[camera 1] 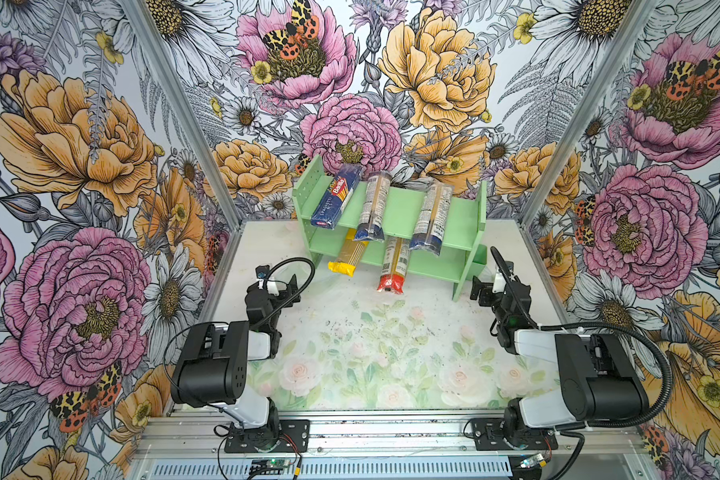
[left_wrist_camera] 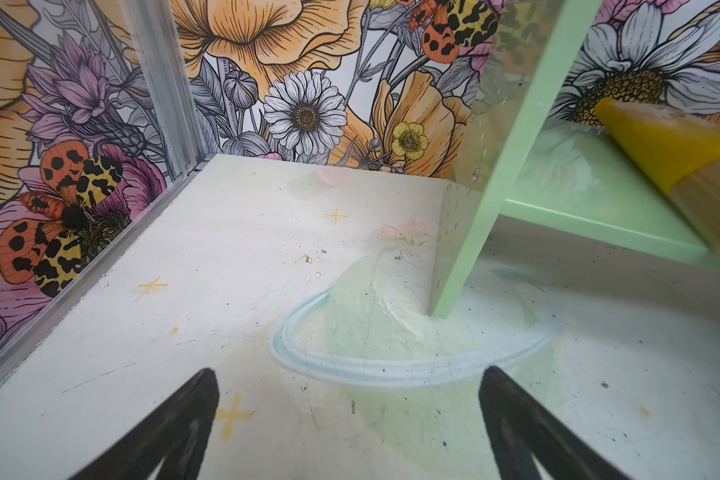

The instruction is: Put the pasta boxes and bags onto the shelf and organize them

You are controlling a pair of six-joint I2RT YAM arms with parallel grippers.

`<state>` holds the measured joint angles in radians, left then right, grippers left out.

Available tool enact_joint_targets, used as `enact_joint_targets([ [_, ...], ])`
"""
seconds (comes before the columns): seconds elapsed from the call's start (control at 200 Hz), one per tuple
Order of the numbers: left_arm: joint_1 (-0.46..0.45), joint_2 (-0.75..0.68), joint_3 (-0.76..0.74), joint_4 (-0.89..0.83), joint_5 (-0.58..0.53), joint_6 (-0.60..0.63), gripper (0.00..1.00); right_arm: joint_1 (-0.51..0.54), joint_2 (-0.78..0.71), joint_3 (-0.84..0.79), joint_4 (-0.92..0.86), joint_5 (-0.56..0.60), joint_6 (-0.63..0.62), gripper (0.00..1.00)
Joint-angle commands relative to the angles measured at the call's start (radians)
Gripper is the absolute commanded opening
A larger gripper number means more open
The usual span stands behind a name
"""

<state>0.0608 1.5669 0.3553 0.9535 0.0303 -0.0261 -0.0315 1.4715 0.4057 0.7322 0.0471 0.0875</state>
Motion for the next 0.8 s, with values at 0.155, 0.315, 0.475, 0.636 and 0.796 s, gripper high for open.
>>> enact_joint_targets([
  [0.155, -0.011, -0.012, 0.015, 0.007, -0.018, 0.014, 0.99, -0.006, 0.046, -0.009, 0.115, -0.016, 0.000, 1.00],
  [0.315, -0.011, -0.011, 0.015, 0.007, -0.019, 0.015, 0.99, -0.005, 0.057, -0.016, 0.141, -0.023, -0.005, 1.00],
  [0.475, -0.012, -0.011, 0.016, 0.006, -0.020, 0.016, 0.99, -0.003, 0.070, -0.016, 0.150, -0.017, -0.008, 1.00],
  [0.636, -0.015, -0.012, 0.017, 0.003, -0.023, 0.019, 0.99, -0.002, 0.072, -0.015, 0.151, -0.017, -0.007, 1.00],
  [0.796, -0.021, -0.012, 0.018, 0.001, -0.026, 0.024, 0.99, -0.005, 0.075, -0.010, 0.143, -0.018, -0.004, 1.00],
])
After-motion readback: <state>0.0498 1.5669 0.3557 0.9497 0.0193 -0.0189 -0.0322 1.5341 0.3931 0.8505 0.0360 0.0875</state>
